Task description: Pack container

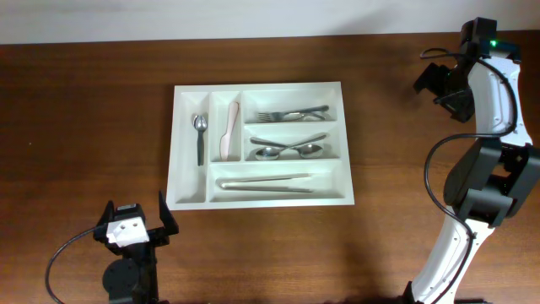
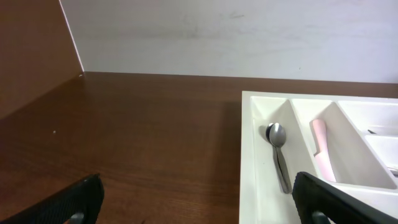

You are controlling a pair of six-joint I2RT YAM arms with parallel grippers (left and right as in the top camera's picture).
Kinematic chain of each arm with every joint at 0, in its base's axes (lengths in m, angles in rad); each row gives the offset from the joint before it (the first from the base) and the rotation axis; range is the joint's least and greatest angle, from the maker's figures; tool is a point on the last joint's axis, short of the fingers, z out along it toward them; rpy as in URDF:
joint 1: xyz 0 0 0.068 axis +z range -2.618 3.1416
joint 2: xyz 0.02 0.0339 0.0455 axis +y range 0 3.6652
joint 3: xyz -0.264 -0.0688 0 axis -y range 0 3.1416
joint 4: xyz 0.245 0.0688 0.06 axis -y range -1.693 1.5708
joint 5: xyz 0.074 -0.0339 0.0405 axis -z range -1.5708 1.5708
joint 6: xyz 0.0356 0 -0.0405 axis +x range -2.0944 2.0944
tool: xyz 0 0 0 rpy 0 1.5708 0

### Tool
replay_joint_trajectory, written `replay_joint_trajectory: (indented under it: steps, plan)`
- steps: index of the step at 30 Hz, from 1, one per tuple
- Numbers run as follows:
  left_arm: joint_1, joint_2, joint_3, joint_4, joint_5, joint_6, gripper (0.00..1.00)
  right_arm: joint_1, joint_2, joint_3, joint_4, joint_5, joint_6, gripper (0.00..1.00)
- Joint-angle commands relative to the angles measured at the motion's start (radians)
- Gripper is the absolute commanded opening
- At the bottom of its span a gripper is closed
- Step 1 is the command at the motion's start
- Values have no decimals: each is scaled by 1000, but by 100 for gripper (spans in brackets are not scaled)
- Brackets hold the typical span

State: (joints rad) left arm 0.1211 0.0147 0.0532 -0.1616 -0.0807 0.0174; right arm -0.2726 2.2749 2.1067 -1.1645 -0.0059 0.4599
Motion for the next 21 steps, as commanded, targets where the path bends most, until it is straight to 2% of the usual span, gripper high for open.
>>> replay_joint_trajectory:
  steps: [1, 21]
  plan:
    - [6, -10, -8, 3, 14, 22, 99, -3, -11, 19, 3, -2, -7, 99]
    - [6, -10, -8, 3, 14, 22, 99, -3, -11, 19, 2, 10, -15, 99]
